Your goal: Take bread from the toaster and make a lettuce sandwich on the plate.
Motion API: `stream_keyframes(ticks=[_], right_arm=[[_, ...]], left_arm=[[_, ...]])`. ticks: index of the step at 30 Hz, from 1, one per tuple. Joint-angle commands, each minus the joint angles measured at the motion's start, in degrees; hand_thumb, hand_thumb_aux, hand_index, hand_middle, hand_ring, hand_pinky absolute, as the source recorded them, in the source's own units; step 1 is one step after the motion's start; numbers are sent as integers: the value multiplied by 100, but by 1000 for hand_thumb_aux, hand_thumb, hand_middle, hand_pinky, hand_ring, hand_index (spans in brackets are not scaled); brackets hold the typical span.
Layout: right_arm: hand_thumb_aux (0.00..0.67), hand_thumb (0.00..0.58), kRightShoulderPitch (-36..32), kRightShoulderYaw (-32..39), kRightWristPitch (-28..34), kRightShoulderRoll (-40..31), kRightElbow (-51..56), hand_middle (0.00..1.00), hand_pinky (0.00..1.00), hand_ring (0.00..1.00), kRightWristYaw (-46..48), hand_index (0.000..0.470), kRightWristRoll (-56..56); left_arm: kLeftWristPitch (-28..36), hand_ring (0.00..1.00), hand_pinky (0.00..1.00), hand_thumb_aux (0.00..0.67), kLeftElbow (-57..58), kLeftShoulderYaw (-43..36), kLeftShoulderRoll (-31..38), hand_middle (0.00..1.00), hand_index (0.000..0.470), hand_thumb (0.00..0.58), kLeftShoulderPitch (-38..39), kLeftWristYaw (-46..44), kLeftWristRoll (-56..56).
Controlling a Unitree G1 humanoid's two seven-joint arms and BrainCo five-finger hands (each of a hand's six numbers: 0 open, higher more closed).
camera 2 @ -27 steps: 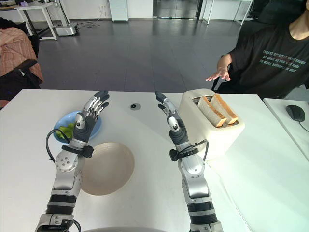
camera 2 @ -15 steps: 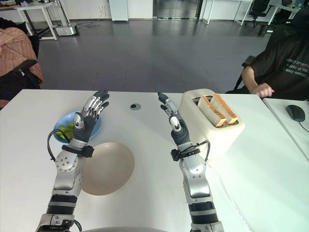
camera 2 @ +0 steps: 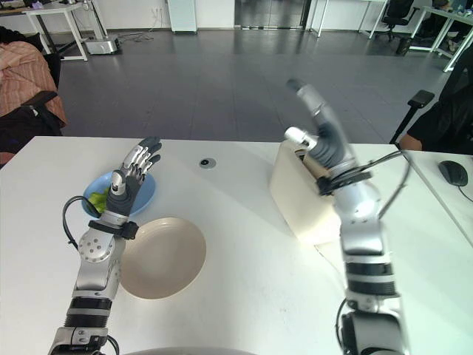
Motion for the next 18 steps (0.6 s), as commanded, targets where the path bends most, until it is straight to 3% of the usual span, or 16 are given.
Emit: stream_keyframes(ticks=[1,7,18], right_arm=[[0,0,-212,-162,278,-796,347,0,0,0,-278,0,-830],[0,0,-149,71,837,-1533,883,0,0,0,-440,0,-1844],[0,0,-3,758,1477,-1821,1471,0,0,0,199,0,-2183]], left_arm=[[84,0,0,0,-49,-9,47,0,0,0,17,4,37],[130,0,0,0,-102,-11,62,0,0,0,15,-1,29],[212,0,0,0,-237,14,107,0,0,0,74,-7,27]])
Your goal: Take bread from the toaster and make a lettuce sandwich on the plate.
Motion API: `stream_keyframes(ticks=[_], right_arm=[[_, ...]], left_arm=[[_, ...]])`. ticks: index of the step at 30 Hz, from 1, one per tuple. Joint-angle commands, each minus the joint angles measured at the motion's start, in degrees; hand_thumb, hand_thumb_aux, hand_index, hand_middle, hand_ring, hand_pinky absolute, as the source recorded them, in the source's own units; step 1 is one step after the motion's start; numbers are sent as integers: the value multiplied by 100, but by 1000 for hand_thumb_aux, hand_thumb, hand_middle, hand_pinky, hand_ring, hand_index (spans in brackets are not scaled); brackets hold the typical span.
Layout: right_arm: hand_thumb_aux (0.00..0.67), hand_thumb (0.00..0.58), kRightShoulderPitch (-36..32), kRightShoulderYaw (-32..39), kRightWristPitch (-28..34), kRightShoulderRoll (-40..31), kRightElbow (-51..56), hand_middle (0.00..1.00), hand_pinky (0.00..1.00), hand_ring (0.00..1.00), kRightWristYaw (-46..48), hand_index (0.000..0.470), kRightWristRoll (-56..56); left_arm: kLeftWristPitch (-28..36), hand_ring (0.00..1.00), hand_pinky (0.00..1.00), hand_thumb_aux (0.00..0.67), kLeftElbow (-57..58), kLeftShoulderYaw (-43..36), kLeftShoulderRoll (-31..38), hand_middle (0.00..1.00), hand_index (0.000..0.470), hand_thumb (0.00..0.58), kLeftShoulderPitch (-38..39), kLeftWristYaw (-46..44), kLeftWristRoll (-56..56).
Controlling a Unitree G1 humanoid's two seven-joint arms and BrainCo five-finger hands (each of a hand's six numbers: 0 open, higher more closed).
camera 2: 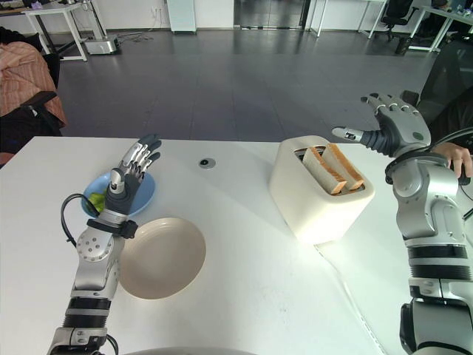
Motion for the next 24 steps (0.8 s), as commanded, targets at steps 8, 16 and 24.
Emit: stream_keyframes(ticks=[8,16,24], right_arm=[[0,0,140,420,386,-282,241,0,0,0,654,0,-56],[0,0,321,731,292,-329,70,0,0,0,1293,0,46],[670,580,283,822,342,-303,37,0,0,0,1410,470,38]], left_arm=[[137,0,0,0,-132,23,98,0,0,0,97,-9,30],[174,0,0,0,-161,22,104,0,0,0,108,11,55],[193,0,0,0,-153,19,133,0,0,0,102,10,59]])
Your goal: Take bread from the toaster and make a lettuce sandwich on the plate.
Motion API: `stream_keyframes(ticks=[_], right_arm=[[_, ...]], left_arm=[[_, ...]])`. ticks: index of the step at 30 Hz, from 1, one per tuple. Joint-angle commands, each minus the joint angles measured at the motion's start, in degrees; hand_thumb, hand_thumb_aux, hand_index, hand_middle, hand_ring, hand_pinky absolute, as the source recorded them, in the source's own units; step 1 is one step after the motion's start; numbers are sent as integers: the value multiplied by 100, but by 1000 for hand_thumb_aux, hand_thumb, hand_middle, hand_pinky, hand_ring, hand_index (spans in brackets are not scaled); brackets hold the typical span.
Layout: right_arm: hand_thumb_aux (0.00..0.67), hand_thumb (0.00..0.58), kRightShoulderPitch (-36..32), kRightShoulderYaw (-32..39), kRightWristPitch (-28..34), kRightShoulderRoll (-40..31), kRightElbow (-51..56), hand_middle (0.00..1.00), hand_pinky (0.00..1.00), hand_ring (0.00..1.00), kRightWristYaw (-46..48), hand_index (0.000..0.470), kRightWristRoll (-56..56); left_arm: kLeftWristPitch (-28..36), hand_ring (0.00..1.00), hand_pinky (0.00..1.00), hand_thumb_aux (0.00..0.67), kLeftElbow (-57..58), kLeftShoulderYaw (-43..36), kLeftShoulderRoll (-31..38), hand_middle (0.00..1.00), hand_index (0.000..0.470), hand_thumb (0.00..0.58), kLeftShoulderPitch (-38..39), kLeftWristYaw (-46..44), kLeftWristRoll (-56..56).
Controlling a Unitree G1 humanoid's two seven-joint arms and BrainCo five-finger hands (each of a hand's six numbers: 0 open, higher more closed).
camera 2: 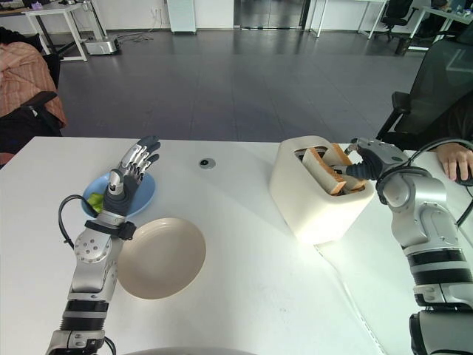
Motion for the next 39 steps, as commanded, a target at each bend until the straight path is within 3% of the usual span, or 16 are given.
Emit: stream_keyframes(ticks=[1,7,13,15,18,25,36,39], right_arm=[[670,580,63,98,20,49,51,0,0,0,76,470,42],[670,580,-72,-55,-20,113,-11,0,0,0,-296,470,90],[670,580,-526,-708,-376,240,-234,0,0,0,-1527,470,366],[670,580,-813,-1033,-935,538,-536,0,0,0,-1745,470,1075],[670,580,-1036,-1186,-1250,1154,-1076,0,0,0,-1329,470,2412],[670,580,-1035,-192,-454,2650,-1508,0,0,0,435,470,4648],[670,580,-896,1376,-255,3755,-288,0,0,0,1096,470,3939],[670,580,-682,1726,-59,3760,-446,0,0,0,1303,470,3725]], left_arm=[[66,0,0,0,-17,13,61,0,0,0,6,12,55],[57,0,0,0,43,-3,61,0,0,0,-17,37,75],[45,0,0,0,86,34,89,0,0,0,-37,40,75],[51,0,0,0,92,63,116,0,0,0,-48,40,65],[60,0,0,0,131,81,141,0,0,0,-78,39,49],[-49,0,0,0,633,477,388,0,0,0,-284,62,-36],[-512,0,0,0,1455,1552,1795,0,0,0,-917,480,381],[-588,0,0,0,1516,1598,1937,0,0,0,-971,511,405]])
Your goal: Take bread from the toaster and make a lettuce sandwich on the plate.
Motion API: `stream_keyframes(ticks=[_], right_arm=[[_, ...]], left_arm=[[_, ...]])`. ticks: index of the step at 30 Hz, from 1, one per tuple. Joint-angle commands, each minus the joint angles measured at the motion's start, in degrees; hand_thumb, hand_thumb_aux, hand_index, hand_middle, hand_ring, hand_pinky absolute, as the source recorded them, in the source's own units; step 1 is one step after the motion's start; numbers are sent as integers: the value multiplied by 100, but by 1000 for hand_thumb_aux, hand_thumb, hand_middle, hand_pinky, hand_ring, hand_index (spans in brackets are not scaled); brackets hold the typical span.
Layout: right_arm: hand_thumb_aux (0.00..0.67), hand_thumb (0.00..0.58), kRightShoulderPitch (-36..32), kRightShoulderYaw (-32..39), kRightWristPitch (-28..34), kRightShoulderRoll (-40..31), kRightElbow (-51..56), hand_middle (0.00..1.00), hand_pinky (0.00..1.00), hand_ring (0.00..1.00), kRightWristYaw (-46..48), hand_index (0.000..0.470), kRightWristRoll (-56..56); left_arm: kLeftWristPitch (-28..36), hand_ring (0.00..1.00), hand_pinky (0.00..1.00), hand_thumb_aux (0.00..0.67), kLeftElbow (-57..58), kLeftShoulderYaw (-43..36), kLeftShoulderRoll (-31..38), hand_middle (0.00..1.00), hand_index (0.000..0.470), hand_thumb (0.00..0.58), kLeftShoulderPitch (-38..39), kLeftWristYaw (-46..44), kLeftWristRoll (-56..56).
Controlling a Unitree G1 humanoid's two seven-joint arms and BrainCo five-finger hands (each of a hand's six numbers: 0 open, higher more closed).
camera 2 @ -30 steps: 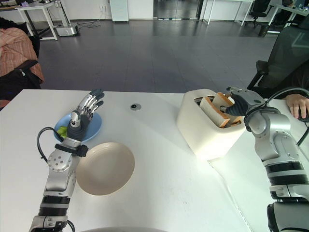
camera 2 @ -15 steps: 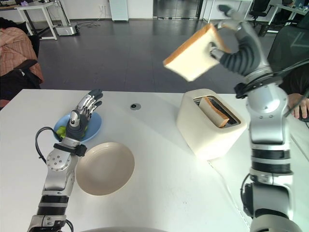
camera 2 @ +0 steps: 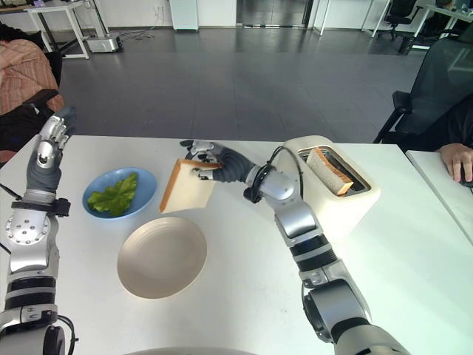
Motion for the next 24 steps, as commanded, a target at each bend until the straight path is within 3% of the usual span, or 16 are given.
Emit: stream_keyframes(ticks=[1,13,24], right_arm=[[670,580,330,429,312,-66,-285,0,0,0,342,470,-288],[670,580,752,984,1033,-380,-1669,0,0,0,972,470,-714],[670,580,-98,579,857,-238,-1366,0,0,0,675,470,-1051]], left_arm=[[-82,0,0,0,101,60,189,0,0,0,-88,35,100],[-138,0,0,0,133,-82,122,0,0,0,-38,110,160],[-161,0,0,0,129,-148,71,0,0,0,-30,134,158]])
